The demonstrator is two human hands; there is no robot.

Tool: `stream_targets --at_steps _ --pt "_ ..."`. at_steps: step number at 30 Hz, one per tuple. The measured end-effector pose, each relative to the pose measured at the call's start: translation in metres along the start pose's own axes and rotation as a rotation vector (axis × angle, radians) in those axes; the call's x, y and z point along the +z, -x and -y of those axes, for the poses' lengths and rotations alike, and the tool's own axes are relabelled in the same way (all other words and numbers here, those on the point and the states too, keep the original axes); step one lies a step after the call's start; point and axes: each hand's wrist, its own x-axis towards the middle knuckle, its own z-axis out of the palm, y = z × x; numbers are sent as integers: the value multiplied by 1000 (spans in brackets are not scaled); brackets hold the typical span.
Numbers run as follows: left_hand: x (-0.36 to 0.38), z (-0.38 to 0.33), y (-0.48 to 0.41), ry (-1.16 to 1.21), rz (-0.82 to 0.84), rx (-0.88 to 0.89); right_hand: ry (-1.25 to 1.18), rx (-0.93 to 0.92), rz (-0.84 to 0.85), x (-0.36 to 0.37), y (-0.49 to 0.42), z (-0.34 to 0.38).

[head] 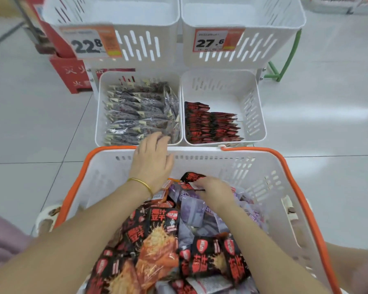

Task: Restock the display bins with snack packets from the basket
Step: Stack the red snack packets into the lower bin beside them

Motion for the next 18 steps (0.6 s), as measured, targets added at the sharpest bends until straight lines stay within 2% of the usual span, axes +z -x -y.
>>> stream_targets --at_steps 3,6,8,10,13,16,18 --pt "-2 2 17 59 12 -29 -140 57 -191 -3 11 -1" --pt "-3 -5 28 158 32 -2 -684 126 -370 -30 30 6" --pt "-6 -15 32 314 81 -19 -1006 111 -394 -55 50 18" --pt "-12 -32 34 546 197 -81 -1216 56 -340 -74 70 29" --pt "-23 -60 39 844 349 -145 -1309 30 -309 -89 94 36" --pt "-30 -75 43 901 325 -177 -1270 64 -343 -96 110 36" --pt "-34 -77 51 899 300 -212 -1249 152 -363 -95 119 29"
